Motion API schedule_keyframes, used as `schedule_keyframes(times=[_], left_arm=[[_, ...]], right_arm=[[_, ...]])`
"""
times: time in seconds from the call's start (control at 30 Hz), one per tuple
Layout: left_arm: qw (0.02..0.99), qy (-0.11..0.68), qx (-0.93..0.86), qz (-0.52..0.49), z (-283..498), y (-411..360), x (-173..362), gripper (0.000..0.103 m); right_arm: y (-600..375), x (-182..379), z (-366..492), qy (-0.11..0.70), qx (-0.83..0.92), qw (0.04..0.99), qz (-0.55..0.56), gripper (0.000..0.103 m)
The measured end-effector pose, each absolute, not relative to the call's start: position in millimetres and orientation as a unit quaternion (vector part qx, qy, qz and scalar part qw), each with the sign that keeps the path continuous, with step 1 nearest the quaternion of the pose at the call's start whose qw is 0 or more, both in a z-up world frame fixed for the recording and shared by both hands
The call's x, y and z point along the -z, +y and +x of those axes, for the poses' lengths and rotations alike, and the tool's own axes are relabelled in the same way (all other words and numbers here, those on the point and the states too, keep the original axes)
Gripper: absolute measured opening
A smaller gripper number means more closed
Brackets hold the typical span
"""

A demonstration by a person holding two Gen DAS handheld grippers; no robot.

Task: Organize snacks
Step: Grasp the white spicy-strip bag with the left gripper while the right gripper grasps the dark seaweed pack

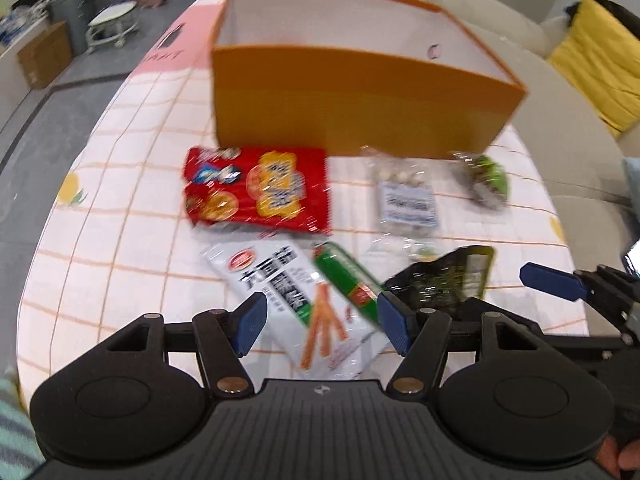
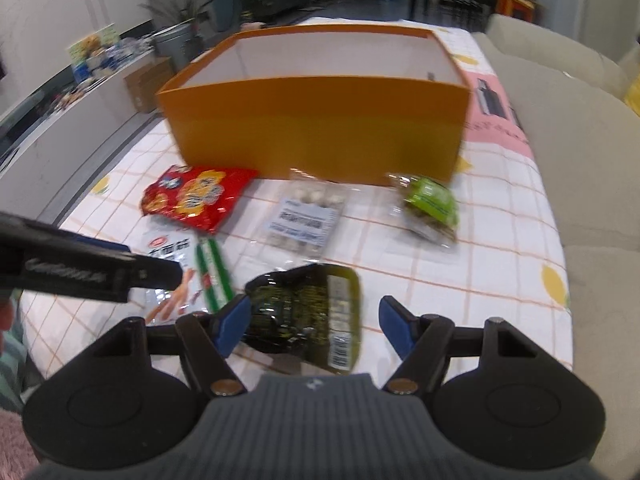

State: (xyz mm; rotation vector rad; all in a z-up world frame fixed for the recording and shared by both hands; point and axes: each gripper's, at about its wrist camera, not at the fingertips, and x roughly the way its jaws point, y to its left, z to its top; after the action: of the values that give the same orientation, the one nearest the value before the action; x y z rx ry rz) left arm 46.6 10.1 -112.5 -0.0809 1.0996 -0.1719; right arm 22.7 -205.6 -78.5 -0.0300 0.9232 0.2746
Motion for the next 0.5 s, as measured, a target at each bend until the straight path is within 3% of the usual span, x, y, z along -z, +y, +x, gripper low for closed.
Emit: schedule_keyframes(times=[0.33, 0.5], left_arm=[[0.830, 0.553, 0.051, -0.062, 62, 5, 134, 0.079], [0.832, 0.552, 0.029, -0.052, 68, 0, 139, 0.088]], right_arm=[[-191, 95, 35, 0.462, -0.145, 0.875, -0.029, 0.062], [-191, 103, 43, 0.470, -0.140, 0.871, -0.022, 0.062]])
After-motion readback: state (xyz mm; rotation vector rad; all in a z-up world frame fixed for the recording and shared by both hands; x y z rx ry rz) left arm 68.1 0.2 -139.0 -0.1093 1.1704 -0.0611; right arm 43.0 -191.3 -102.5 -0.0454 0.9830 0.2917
